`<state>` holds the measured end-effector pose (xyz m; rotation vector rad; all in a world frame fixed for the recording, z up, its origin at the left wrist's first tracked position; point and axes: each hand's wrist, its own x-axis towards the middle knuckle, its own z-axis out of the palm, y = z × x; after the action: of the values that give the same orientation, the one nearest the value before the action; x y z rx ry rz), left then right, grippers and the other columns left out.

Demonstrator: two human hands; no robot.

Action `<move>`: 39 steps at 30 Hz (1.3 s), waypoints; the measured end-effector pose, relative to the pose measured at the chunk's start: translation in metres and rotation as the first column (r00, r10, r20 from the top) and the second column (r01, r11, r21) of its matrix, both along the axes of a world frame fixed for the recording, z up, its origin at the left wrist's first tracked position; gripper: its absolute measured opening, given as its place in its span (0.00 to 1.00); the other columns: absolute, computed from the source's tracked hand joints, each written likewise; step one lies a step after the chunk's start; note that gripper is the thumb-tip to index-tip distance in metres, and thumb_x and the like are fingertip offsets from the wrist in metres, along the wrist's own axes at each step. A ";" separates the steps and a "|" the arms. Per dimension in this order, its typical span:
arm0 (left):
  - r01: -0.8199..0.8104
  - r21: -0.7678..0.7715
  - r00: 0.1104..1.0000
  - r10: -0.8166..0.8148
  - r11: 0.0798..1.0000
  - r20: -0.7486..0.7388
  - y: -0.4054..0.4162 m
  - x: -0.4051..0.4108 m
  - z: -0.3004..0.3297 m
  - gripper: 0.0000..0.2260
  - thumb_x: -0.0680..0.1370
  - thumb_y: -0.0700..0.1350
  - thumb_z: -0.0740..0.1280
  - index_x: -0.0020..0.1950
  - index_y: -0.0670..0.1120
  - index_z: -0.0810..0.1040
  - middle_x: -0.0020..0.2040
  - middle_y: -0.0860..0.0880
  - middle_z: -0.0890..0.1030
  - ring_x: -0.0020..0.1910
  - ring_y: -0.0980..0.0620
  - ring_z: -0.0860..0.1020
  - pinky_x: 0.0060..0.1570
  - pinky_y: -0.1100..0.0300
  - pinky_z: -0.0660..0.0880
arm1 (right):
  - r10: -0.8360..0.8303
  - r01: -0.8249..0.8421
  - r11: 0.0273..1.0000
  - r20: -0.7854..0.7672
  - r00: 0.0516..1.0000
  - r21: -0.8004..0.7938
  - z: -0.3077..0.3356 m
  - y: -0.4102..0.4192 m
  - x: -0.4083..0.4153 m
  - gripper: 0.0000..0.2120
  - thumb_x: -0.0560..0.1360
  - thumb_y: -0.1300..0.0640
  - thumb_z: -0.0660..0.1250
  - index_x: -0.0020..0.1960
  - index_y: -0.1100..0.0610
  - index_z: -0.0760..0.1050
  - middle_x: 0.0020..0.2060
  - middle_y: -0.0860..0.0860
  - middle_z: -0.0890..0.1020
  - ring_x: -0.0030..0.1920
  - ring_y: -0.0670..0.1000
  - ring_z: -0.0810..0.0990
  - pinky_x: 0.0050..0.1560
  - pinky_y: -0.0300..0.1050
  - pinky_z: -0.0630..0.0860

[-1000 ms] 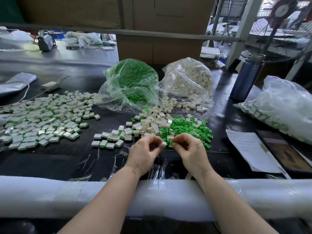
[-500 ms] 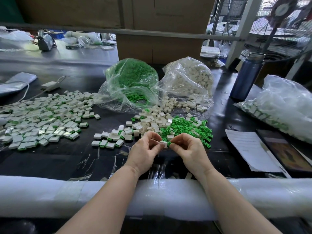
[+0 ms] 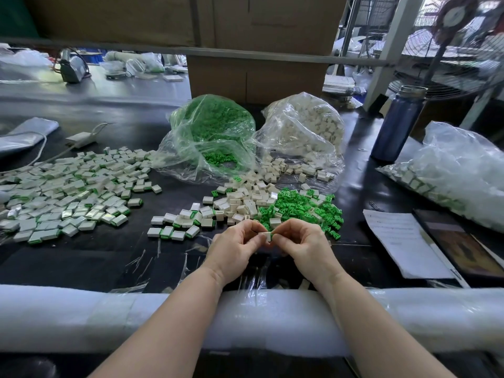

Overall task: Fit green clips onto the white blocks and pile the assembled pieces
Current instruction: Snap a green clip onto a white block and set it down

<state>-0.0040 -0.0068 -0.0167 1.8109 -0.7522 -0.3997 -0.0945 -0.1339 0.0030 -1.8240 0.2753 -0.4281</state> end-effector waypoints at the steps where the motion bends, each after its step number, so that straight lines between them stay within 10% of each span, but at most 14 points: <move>1: 0.006 -0.002 1.000 -0.006 1.000 -0.011 0.000 0.000 0.000 0.02 0.75 0.49 0.67 0.42 0.57 0.78 0.41 0.49 0.84 0.48 0.46 0.81 0.60 0.41 0.70 | 0.002 -0.002 1.000 -0.002 1.000 -0.001 0.000 0.000 0.000 0.06 0.72 0.69 0.68 0.40 0.60 0.77 0.32 0.52 0.81 0.32 0.44 0.79 0.35 0.34 0.76; 8: -0.031 0.067 0.998 0.028 0.997 0.048 0.001 0.003 -0.002 0.07 0.75 0.50 0.68 0.41 0.63 0.80 0.48 0.53 0.84 0.54 0.50 0.79 0.63 0.48 0.70 | 0.031 -0.032 0.999 -0.040 0.999 -0.043 0.001 0.001 -0.002 0.08 0.74 0.68 0.66 0.50 0.58 0.73 0.32 0.49 0.79 0.31 0.39 0.76 0.36 0.31 0.72; 26: 0.005 0.095 0.998 -0.011 0.995 0.067 0.002 -0.001 0.001 0.10 0.74 0.43 0.70 0.39 0.60 0.81 0.42 0.51 0.83 0.52 0.47 0.79 0.62 0.48 0.70 | 0.087 -0.091 0.993 -0.061 0.994 -0.073 -0.003 -0.003 0.000 0.14 0.68 0.72 0.70 0.38 0.55 0.70 0.28 0.49 0.77 0.30 0.44 0.73 0.36 0.37 0.73; 39: 0.049 0.099 0.987 -0.064 0.994 0.150 0.001 -0.008 0.009 0.05 0.74 0.39 0.69 0.45 0.45 0.84 0.35 0.58 0.75 0.41 0.56 0.75 0.58 0.53 0.71 | 0.106 -0.109 0.993 -0.056 0.993 -0.054 -0.004 -0.005 0.000 0.15 0.67 0.74 0.69 0.37 0.57 0.70 0.30 0.50 0.76 0.31 0.45 0.75 0.36 0.35 0.74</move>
<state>-0.0124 -0.0058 -0.0078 1.9289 -0.9060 -0.3409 -0.0947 -0.1387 -0.0008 -1.8982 0.2014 -0.3155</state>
